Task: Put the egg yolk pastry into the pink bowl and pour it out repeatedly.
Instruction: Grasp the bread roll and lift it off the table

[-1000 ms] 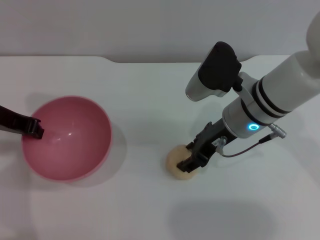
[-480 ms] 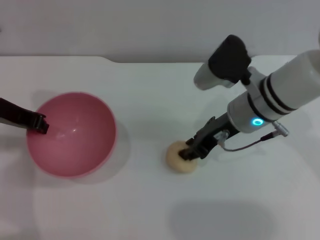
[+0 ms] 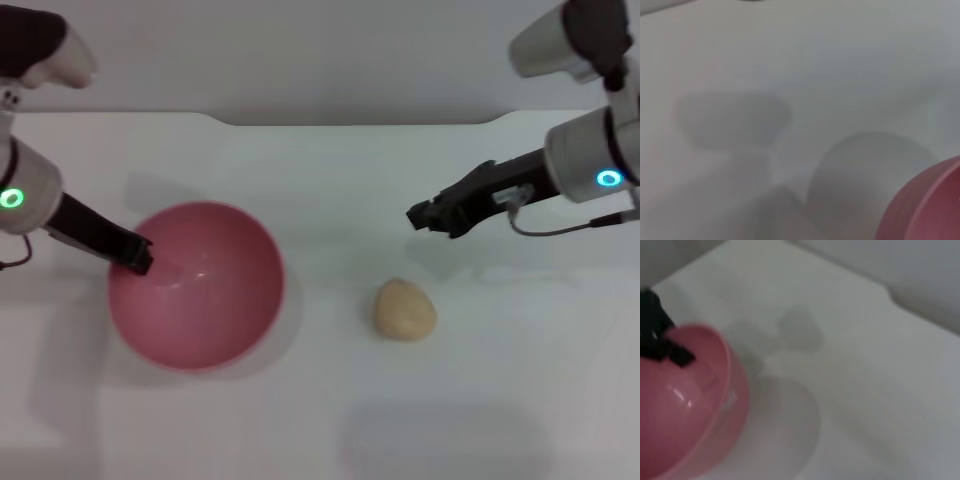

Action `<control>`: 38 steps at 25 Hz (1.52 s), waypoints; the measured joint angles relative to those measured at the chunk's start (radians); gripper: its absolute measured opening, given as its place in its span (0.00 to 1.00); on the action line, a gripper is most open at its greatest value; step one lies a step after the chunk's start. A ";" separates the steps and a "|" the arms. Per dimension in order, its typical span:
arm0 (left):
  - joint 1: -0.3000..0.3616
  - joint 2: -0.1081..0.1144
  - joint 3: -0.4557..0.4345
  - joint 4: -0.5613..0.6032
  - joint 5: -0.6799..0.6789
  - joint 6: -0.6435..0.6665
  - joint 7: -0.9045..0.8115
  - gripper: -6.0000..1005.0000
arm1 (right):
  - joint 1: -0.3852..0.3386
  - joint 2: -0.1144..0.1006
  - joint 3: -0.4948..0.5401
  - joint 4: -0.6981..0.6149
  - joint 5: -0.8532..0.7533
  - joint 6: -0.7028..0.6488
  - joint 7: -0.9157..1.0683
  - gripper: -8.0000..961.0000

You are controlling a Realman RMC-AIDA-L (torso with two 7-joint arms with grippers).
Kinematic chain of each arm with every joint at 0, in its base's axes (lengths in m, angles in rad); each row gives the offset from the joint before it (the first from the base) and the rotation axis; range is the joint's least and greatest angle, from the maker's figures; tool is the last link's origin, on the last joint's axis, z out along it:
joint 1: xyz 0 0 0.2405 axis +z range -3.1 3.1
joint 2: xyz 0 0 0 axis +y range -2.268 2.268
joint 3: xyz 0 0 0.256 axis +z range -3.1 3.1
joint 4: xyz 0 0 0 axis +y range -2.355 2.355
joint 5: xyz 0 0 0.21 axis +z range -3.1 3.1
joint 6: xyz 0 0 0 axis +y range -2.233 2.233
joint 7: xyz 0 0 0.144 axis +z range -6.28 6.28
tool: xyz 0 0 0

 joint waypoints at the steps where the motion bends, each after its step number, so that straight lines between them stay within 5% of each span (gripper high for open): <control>1: -0.011 0.000 0.007 -0.016 0.000 -0.006 0.000 0.00 | -0.003 -0.002 0.009 -0.007 0.000 -0.013 -0.001 0.10; 6: -0.029 -0.002 0.015 -0.037 0.000 -0.016 -0.007 0.00 | -0.006 -0.002 0.012 0.026 -0.002 -0.043 -0.001 0.01; 11: -0.030 0.000 0.015 -0.028 0.002 -0.020 -0.017 0.00 | -0.003 0.002 -0.003 0.069 -0.013 -0.079 0.006 0.02; 16: -0.031 0.000 0.016 -0.028 0.006 -0.021 -0.020 0.00 | 0.004 0.003 -0.008 0.124 -0.018 -0.082 0.006 0.22; 19: -0.031 0.001 0.016 -0.028 0.004 -0.021 -0.020 0.00 | 0.003 0.003 -0.008 0.132 -0.026 -0.077 0.006 0.42; 30: -0.032 0.000 0.016 -0.028 0.001 -0.022 -0.020 0.00 | 0.066 0.014 -0.061 0.304 -0.048 0.078 0.002 0.65; 38: -0.033 0.000 0.016 -0.028 0.001 -0.022 -0.019 0.00 | 0.072 0.016 -0.180 0.305 -0.042 0.155 0.006 0.69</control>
